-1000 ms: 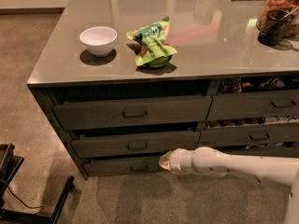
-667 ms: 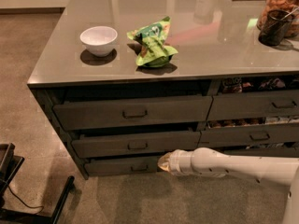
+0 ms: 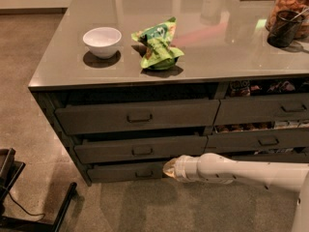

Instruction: Close middle drawer

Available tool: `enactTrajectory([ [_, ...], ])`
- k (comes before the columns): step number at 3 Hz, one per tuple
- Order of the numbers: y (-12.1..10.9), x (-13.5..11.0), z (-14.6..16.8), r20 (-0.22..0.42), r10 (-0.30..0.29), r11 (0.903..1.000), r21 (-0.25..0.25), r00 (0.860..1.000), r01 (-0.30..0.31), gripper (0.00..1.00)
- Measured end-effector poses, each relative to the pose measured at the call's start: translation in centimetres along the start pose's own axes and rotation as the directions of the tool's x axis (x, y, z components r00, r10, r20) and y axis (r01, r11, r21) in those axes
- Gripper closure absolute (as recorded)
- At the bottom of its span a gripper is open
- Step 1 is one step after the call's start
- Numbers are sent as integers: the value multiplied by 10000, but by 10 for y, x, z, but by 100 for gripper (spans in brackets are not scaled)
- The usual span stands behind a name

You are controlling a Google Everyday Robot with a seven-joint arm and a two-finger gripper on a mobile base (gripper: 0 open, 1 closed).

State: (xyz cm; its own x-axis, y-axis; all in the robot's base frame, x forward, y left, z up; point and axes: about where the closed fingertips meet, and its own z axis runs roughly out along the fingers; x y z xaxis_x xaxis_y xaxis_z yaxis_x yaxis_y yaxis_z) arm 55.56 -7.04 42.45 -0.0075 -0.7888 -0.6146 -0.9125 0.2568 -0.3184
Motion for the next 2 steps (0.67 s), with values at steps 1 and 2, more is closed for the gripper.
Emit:
enactTrajectory([
  [1, 0, 0, 0, 0, 0, 10000, 0, 10000, 0, 35],
  [2, 0, 0, 0, 0, 1, 10000, -1, 10000, -1, 11],
])
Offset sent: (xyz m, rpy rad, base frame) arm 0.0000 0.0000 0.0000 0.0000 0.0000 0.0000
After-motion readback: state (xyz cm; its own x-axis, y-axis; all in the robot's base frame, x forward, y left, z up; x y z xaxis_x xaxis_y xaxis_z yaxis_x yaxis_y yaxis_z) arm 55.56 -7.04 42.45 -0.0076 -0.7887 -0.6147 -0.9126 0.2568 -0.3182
